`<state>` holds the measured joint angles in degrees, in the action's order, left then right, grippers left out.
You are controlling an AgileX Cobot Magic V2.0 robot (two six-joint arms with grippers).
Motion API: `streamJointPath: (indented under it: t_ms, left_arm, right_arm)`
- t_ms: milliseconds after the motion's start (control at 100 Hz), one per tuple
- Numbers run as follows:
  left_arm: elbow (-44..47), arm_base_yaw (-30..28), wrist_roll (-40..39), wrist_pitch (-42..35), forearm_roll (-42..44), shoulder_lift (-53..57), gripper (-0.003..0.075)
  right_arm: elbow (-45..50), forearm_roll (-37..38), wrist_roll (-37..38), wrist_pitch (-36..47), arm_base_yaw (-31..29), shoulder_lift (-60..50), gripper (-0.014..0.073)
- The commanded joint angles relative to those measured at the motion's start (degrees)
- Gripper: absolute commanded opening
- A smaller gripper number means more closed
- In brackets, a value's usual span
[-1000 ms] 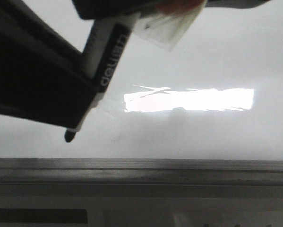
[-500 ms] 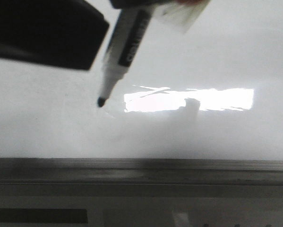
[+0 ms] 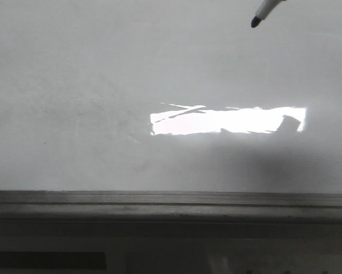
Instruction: Write number 6 on whiteboard
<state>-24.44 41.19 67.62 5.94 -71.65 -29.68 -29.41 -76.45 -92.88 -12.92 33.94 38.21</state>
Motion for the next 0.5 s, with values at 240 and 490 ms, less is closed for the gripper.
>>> streamJointPath:
  t_ms: [240,490]
  left_arm:
    - [-0.5,-0.1,-0.7,0.3,-2.1,-0.2,-0.002]
    - [-0.5,-0.1,-0.7,4.4,-2.1,-0.2,-0.002]
  right_arm:
    - [-10.5,0.1,-4.3,2.2,0.1,11.9,-0.0036]
    - [-11.7,0.2,-6.7,6.0,0.1,15.5,-0.0036]
